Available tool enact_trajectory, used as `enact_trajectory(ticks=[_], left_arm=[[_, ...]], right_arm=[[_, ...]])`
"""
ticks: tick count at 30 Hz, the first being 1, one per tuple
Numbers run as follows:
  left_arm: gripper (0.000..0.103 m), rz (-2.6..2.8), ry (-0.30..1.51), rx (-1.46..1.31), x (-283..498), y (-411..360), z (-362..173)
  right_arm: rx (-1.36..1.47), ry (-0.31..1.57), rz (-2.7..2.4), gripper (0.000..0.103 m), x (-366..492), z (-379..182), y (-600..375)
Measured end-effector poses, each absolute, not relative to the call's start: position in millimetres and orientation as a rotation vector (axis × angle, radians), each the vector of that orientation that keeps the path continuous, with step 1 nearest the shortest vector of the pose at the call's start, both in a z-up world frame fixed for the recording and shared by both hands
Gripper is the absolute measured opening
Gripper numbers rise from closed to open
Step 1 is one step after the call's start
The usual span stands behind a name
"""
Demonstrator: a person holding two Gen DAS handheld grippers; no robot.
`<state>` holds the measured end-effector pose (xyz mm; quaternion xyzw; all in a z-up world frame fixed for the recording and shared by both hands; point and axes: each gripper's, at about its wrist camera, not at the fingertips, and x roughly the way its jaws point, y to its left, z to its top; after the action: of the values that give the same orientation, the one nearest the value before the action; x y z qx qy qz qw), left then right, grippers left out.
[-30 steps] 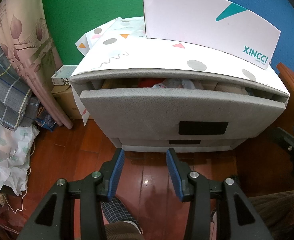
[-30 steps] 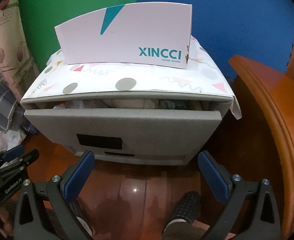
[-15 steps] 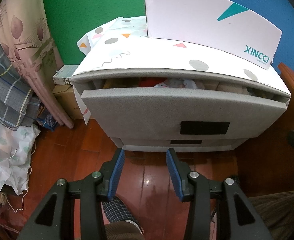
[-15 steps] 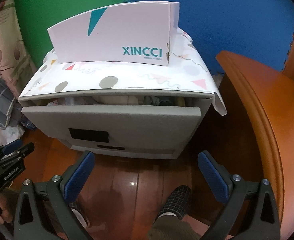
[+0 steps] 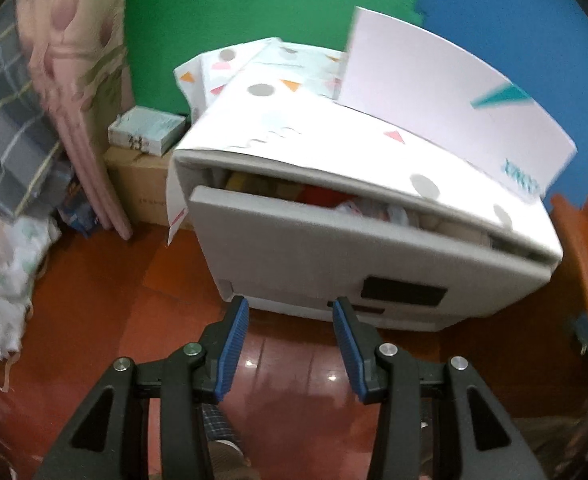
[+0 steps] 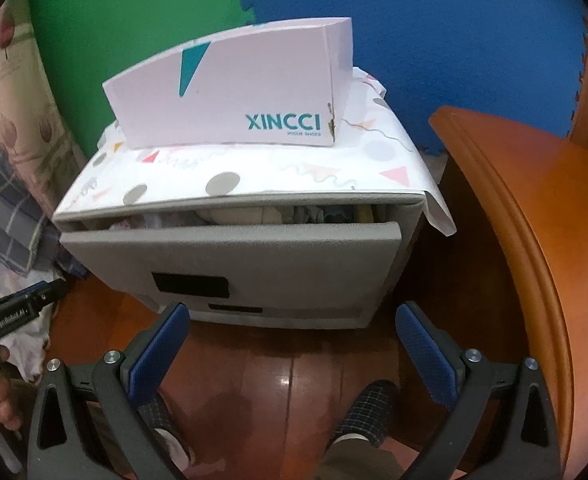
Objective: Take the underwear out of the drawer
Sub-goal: 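Hook the left tool on the drawer front and pull it open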
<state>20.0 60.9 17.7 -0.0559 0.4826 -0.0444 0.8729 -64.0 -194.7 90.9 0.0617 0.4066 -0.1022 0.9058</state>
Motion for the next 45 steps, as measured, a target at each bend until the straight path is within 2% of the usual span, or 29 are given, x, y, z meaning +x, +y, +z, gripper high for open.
enact_trajectory(ticks=[10, 15, 18, 22, 30, 32, 34, 35, 38, 45], left_arm=[[0.045, -0.070, 1.051, -0.440, 74, 113, 20], [0.045, -0.062, 1.077, -0.509, 97, 122, 9], [0.052, -0.053, 1.101, -0.565, 109, 128, -2], [0.054, -0.038, 1.120, -0.629, 121, 138, -16], [0.071, 0.004, 1.123, -0.692, 130, 146, -34], [0.077, 0.012, 1.116, -0.674, 129, 145, -35], [0.088, 0.021, 1.118, -0.668, 128, 147, -38], [0.091, 0.020, 1.127, -0.675, 129, 149, -41], [0.092, 0.004, 1.140, -0.709, 129, 153, -47], [0.092, 0.022, 1.151, -0.519, 120, 142, -33]], right_arm=[[0.160, 0.821, -0.198, 0.102, -66, 93, -199], [0.166, 0.819, -0.192, 0.102, -66, 92, -200], [0.168, 0.817, -0.190, 0.102, -66, 92, -201], [0.174, 0.819, -0.188, 0.102, -66, 92, -202], [0.176, 0.813, -0.189, 0.102, -67, 94, -202], [0.179, 0.811, -0.187, 0.102, -67, 94, -202], [0.183, 0.809, -0.189, 0.102, -66, 94, -202], [0.186, 0.808, -0.187, 0.102, -66, 94, -202], [0.183, 0.808, -0.188, 0.102, -66, 94, -202], [0.193, 0.803, -0.190, 0.102, -66, 95, -205]])
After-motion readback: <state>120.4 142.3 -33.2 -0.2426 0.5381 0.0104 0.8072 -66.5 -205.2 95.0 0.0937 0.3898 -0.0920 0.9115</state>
